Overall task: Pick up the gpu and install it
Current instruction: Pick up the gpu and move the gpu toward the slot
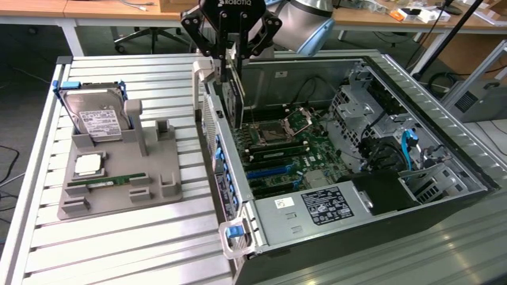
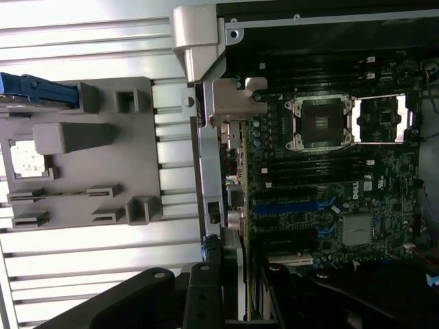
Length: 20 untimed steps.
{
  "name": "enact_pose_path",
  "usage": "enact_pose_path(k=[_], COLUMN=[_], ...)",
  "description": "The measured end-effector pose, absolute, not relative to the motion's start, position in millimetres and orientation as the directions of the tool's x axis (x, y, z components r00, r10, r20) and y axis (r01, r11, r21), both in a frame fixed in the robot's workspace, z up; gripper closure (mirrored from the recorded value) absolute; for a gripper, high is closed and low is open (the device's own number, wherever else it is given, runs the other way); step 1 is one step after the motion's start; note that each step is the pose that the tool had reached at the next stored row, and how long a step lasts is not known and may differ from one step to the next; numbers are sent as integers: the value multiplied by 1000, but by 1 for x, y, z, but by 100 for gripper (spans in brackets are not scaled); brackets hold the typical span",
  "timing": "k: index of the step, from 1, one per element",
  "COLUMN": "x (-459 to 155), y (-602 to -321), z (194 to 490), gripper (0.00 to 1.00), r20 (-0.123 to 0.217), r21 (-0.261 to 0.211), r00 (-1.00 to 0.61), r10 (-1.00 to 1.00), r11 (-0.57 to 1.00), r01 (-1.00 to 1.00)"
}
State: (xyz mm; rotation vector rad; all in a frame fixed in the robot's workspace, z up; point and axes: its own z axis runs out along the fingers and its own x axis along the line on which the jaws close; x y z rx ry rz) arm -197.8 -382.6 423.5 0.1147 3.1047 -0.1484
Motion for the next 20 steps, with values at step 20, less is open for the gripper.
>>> enact_pose_path(k=[20], x=[-196], y=[-383], z=[417], gripper=[73], r20=[-35], r21=[-95], r00=[-997], r10=[72], r11=[993], r01=[75])
